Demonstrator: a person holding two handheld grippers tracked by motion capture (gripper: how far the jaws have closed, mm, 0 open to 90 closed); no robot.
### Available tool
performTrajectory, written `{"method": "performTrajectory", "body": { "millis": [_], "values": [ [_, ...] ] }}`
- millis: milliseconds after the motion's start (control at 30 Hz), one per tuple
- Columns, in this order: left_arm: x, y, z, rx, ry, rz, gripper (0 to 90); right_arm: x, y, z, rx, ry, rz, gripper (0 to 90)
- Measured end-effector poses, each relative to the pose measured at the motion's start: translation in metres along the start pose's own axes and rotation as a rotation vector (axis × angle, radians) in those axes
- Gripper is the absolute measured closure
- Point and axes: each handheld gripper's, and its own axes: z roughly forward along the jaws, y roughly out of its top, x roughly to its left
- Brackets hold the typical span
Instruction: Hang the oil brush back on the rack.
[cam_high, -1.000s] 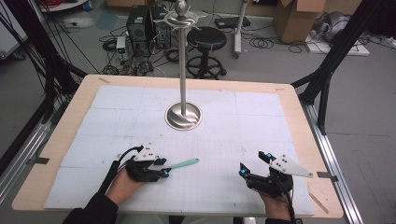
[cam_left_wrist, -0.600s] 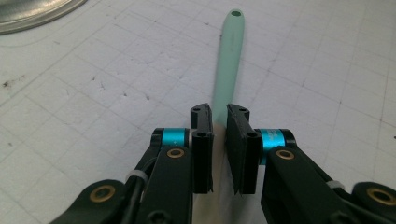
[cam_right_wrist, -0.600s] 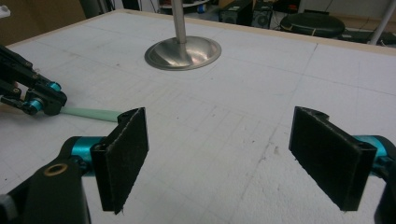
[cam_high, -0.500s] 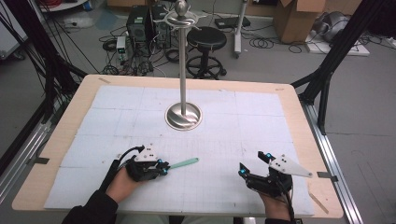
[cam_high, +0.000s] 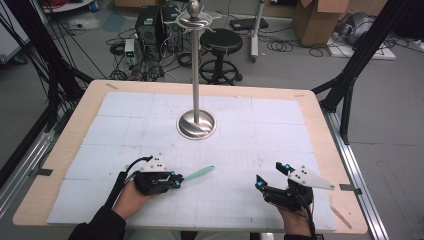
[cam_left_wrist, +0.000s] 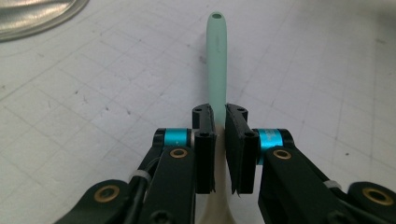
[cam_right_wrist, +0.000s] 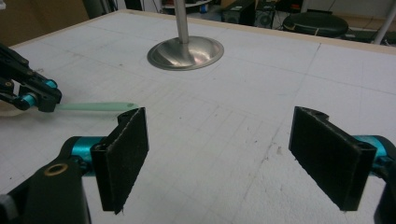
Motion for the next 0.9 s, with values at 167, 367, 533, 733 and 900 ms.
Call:
{"method": "performTrajectory", "body": {
  "millis": [167, 367, 533, 733, 900],
  "values": [
    [-0.004, 0.004, -0.013, -0.118, -0.052, -0.020, 81.9, 0.002, 0.001, 0.001, -0.006, 0.034, -0.007, 18.7],
    [-0.010, 0.005, -0.023, -0.208, -0.116, -0.004, 81.9, 0.011, 0.008, 0.006, -0.018, 0.190, -0.028, 18.8],
    [-0.015, 0.005, -0.032, -0.269, -0.173, 0.010, 81.8, 0.020, 0.012, 0.012, -0.008, 0.300, -0.052, 19.0],
    [-0.020, 0.005, -0.040, -0.306, -0.234, 0.035, 81.9, 0.035, 0.020, 0.020, 0.000, 0.434, -0.077, 22.1],
    [-0.023, 0.004, -0.044, -0.327, -0.277, 0.061, 81.8, 0.052, 0.030, 0.027, 0.000, 0.561, -0.120, 28.2]
  ]
}}
